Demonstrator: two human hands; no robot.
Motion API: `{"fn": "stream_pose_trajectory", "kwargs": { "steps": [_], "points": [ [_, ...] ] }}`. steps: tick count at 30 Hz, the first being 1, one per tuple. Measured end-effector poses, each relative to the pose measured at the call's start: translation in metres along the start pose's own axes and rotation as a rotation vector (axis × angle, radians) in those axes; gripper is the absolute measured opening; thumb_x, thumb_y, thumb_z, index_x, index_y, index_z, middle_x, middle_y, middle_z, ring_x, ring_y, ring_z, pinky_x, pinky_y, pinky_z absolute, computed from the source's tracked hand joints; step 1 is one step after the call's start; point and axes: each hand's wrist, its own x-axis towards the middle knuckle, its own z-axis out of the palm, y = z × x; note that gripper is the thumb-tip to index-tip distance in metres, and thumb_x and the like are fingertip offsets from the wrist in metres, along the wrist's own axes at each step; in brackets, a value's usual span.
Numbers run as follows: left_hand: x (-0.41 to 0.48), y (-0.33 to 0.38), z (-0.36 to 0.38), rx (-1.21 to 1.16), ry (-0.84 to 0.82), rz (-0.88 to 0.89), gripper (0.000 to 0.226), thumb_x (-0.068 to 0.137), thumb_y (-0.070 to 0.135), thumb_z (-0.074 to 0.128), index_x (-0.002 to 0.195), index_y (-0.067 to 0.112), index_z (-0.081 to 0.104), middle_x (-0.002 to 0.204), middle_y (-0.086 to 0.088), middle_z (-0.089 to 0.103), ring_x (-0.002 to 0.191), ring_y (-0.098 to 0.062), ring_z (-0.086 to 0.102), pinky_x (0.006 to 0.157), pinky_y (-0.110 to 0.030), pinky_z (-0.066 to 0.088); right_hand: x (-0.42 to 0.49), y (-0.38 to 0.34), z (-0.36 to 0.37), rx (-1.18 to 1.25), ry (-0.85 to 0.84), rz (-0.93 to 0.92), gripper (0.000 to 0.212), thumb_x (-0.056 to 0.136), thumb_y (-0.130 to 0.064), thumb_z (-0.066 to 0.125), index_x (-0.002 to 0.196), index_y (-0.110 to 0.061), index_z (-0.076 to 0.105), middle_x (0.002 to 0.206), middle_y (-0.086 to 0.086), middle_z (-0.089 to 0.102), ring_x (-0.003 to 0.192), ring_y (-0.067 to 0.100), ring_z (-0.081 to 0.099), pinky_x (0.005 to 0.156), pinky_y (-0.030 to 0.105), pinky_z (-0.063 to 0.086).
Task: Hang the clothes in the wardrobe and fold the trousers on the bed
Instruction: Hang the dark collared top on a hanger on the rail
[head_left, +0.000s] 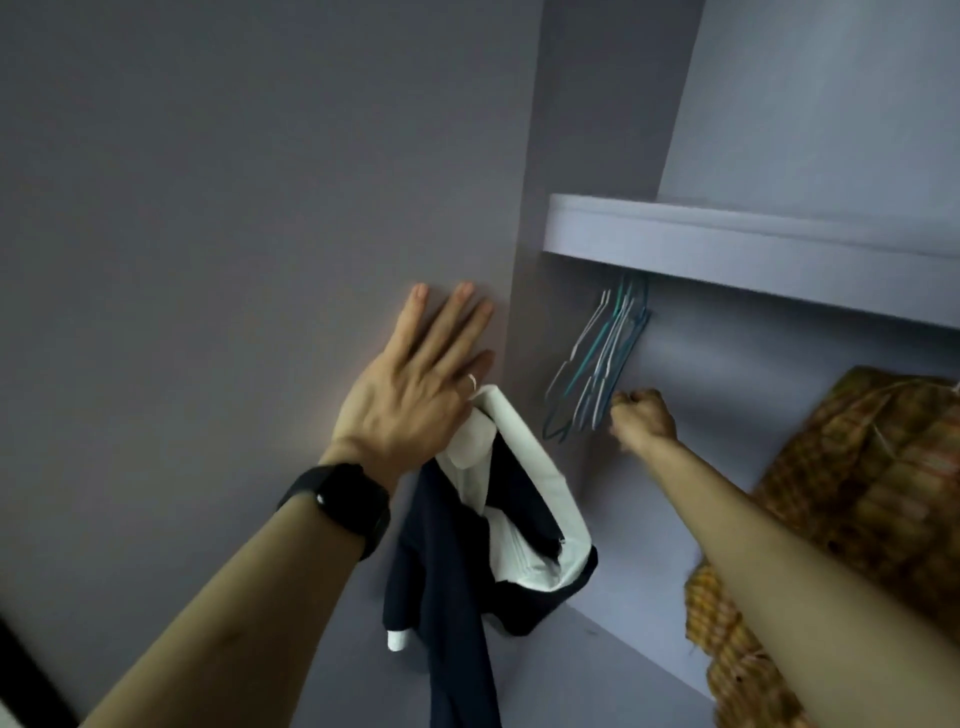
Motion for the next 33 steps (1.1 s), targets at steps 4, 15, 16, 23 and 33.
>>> {"fn": "stream_pose_trajectory", "kwargs": {
  "steps": [4,15,16,23,33],
  "points": [
    [-0.005,0.009,0.009,0.051,0.023,-0.008,0.055,0.106,0.041,0.02,0.159,0.025,0.022,0.165,-0.019,-0.017,0.15,-0.042,-0.02,0.106,-0.064,-0.027,0.01,0.018,0.031,0.176,0.028,-0.029,0.026,0.101,-0.029,0.054,0.111,-0.007,0.065,0.098,0.015,0.068,0.096,0.036,0.069,0.057,0.033,0.045],
    [-0.016,0.014,0.029,0.098,0.086,-0.024,0.053,0.106,0.044,0.02,0.157,0.032,0.029,0.167,-0.016,-0.01,0.152,-0.041,-0.015,0.109,-0.064,-0.026,0.003,0.017,0.025,-0.05,0.346,-0.072,0.055,0.107,-0.037,0.028,0.124,0.0,0.065,0.131,0.029,0.06,0.12,0.047,0.056,0.101,0.046,0.045],
    [-0.018,0.014,0.032,0.093,0.089,-0.027,0.053,0.106,0.043,0.021,0.157,0.031,0.03,0.167,-0.016,-0.01,0.152,-0.041,-0.015,0.109,-0.064,-0.027,0.0,0.017,0.018,-0.051,0.371,-0.082,0.056,0.108,-0.037,0.025,0.124,0.0,0.065,0.131,0.029,0.06,0.12,0.048,0.055,0.101,0.046,0.045],
    [-0.023,0.018,0.035,-0.039,0.053,-0.038,0.053,0.105,0.044,0.032,0.156,0.028,0.034,0.166,-0.016,-0.002,0.152,-0.041,-0.011,0.114,-0.064,-0.022,-0.05,0.039,-0.04,-0.025,0.359,-0.067,0.053,0.108,-0.038,0.027,0.114,-0.003,0.067,0.125,0.03,0.062,0.114,0.048,0.056,0.096,0.046,0.044],
    [-0.008,0.004,-0.005,-0.426,0.148,-0.119,0.035,0.089,0.029,0.057,0.115,0.013,0.075,0.096,-0.009,0.064,0.098,-0.035,0.061,0.118,-0.055,0.019,-0.198,0.086,-0.148,0.078,0.187,0.068,0.044,0.107,-0.036,0.042,0.114,-0.005,0.072,0.121,0.019,0.069,0.112,0.039,0.059,0.097,0.039,0.044]
  ]
}}
